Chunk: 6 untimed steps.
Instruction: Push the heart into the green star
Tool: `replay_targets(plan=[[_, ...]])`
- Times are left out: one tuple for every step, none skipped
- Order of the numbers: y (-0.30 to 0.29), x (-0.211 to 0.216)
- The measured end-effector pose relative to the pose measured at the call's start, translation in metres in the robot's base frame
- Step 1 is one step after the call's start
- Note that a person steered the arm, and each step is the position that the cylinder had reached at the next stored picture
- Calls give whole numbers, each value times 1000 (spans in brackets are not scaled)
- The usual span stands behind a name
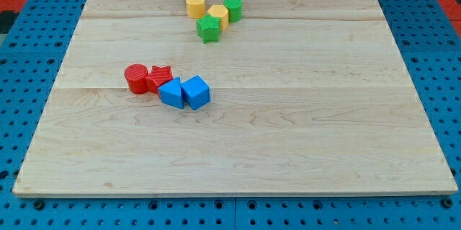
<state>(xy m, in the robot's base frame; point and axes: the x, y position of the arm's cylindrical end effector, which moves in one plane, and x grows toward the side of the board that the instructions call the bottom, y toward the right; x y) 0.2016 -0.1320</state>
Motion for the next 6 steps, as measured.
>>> replay_targets(plan=[[-34,22],[8,36],[33,39],[13,24],[46,12],[73,29]])
